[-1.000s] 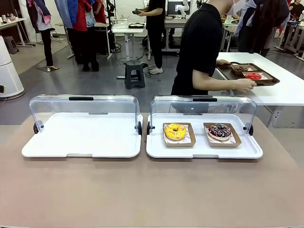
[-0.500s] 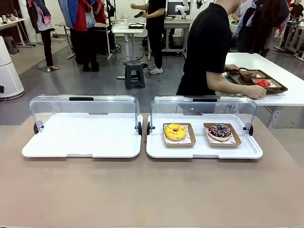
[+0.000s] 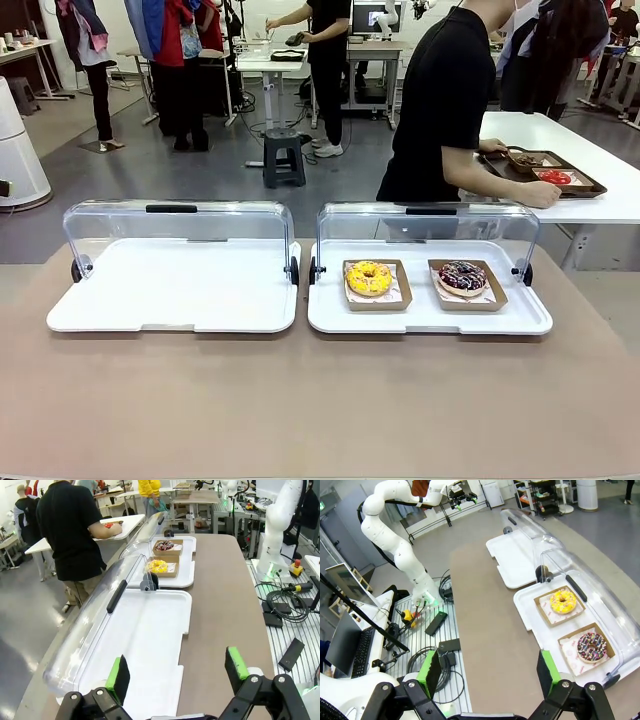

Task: Provide the desired donut to the person.
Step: Place the picked Paper togo box onto the Handle tray extended by the person.

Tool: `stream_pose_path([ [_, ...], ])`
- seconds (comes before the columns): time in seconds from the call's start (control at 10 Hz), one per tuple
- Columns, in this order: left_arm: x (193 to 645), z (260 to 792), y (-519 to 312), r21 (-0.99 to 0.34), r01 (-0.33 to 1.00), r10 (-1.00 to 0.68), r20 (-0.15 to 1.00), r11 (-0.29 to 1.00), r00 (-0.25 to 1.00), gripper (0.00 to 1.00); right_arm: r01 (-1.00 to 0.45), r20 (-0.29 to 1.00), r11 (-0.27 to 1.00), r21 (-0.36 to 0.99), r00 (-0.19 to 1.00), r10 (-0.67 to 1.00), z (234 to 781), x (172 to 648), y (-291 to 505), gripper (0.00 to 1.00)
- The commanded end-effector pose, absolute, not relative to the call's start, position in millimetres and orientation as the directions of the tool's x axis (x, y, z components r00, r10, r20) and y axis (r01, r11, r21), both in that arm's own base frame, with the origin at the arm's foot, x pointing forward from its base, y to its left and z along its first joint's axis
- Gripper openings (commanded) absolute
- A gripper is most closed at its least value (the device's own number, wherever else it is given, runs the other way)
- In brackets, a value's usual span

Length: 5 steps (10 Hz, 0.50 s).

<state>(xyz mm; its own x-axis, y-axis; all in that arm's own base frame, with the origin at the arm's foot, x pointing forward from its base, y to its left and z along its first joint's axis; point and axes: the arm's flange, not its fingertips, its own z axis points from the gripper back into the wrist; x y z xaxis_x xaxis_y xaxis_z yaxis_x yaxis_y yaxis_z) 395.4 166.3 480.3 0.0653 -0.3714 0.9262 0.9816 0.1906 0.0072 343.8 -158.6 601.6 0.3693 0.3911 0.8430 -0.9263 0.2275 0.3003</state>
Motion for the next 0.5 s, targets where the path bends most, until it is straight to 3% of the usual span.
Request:
stream_pose_path([
  [0.0, 394.1, 479.7, 167.6, 0.013, 0.982, -0.364, 0.93, 0.19, 0.058, 1.0, -0.93, 0.849, 0.218, 0.298, 0.362, 0.384, 601.7, 343.9, -158.2, 1.0],
  [0.4, 394.1, 479.7, 167.6, 0.013, 0.982, -0.364, 0.93, 0.19, 0.058, 1.0, -0.93, 0.849, 0.218, 0.298, 0.362, 0.384, 601.7, 343.9, -158.2, 1.0],
])
